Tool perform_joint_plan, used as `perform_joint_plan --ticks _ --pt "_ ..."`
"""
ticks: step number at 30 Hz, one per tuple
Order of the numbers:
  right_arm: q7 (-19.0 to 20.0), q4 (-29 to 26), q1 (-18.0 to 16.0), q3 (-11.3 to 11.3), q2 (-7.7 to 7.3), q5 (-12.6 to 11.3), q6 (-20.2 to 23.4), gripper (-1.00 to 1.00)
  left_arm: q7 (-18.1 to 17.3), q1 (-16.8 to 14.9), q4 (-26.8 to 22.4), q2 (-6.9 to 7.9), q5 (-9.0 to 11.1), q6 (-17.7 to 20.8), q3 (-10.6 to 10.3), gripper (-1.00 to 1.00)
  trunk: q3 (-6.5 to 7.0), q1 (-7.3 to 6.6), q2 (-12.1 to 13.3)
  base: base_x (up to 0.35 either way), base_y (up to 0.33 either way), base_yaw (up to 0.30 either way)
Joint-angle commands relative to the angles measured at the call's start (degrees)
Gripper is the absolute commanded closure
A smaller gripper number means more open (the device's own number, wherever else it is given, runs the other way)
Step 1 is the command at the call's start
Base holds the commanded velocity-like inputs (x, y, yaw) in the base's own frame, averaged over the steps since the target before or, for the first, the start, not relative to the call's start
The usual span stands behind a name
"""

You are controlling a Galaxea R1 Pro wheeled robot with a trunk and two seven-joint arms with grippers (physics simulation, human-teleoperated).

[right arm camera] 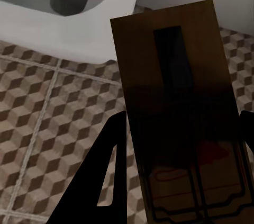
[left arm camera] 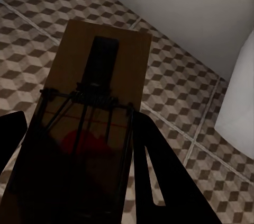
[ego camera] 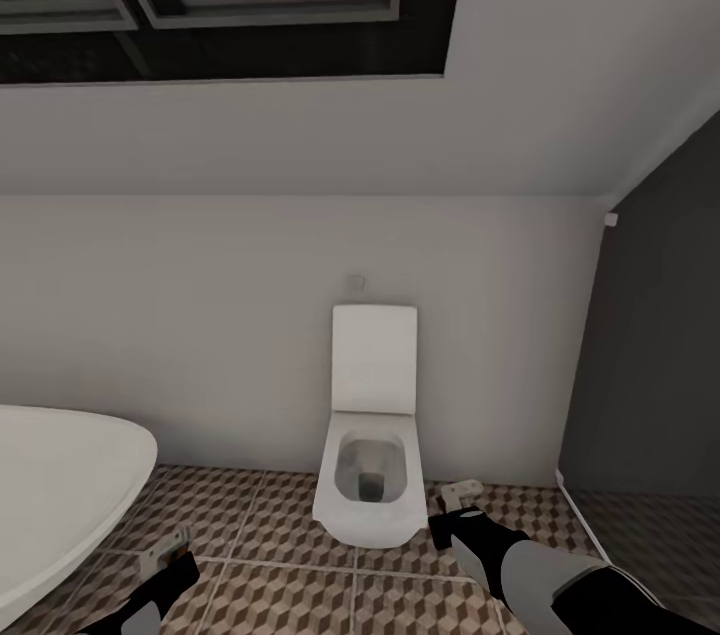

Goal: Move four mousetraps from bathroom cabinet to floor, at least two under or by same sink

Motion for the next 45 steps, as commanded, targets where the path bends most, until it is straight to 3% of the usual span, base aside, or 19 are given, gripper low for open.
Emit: perform_joint_plan --ticks 1,45 --pt "-0.1 0.1 -0.1 0.5 0.04 -0.6 0.0 1.00 -0.3 -0.1 0.1 0.02 0.5 -0.2 -0.5 1.00 -0.07 0.00 0.0 0.000 0.000 0.000" --pt "0.3 0.1 -0.1 0.4 -0.01 -0.7 0.1 1.00 -0.7 -0.1 0.0 0.07 0.1 -0.1 -0.8 1.00 -0.07 0.00 0.0 0.000 0.000 -0.007"
